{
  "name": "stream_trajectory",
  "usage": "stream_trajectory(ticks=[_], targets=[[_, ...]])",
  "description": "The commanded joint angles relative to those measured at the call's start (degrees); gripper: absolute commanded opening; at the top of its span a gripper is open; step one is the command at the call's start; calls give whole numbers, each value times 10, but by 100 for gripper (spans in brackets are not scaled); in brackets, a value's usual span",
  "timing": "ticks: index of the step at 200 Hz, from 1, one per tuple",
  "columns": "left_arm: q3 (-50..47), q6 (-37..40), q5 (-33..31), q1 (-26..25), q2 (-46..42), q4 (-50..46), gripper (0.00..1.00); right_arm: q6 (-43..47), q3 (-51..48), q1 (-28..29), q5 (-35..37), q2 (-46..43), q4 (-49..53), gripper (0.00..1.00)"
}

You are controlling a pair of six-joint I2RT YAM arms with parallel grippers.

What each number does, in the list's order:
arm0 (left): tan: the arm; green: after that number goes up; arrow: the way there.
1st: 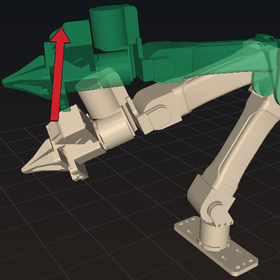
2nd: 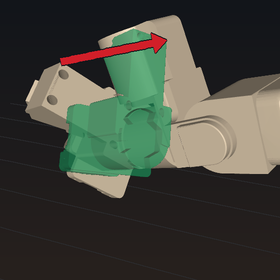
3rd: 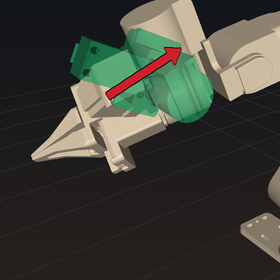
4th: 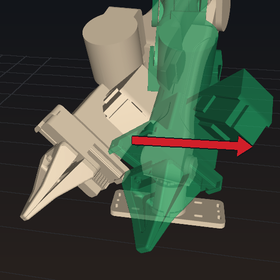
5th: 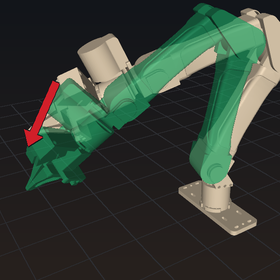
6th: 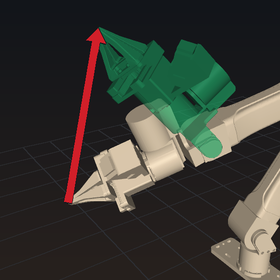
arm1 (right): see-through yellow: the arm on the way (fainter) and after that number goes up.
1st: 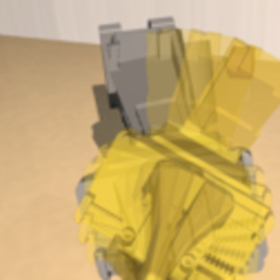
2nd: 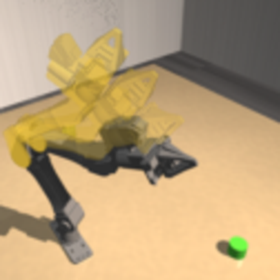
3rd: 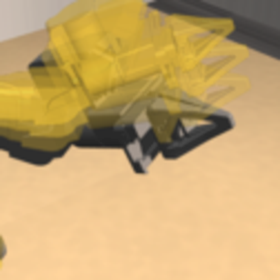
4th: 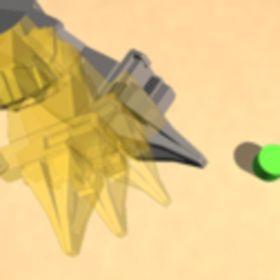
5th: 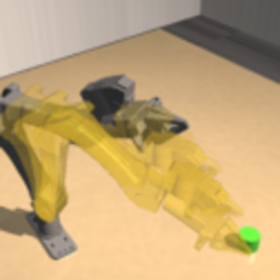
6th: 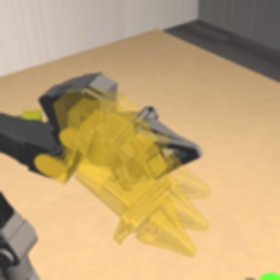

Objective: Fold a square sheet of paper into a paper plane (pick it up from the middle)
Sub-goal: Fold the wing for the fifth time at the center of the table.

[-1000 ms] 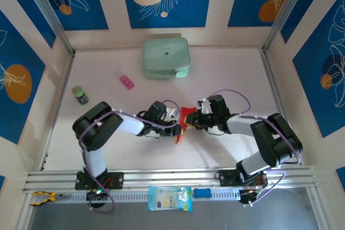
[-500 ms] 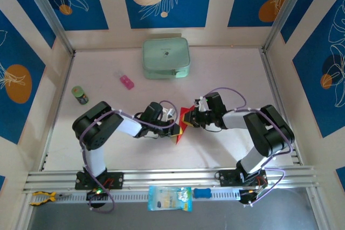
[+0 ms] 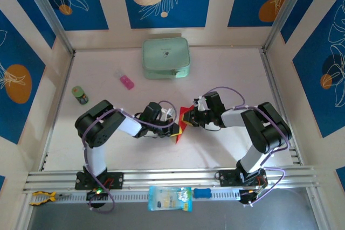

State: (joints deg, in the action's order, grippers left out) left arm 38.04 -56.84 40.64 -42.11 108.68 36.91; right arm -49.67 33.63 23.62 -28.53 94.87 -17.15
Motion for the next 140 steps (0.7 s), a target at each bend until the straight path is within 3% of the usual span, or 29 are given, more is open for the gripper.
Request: stream_trajectory(ticks=[1,140], targets=[[10,-11,8,5,19,-3,3,14,8,-2,-2,12,4,16],[6,-50,13,15,40,5,1,14,12,-5,17,43,0,16]])
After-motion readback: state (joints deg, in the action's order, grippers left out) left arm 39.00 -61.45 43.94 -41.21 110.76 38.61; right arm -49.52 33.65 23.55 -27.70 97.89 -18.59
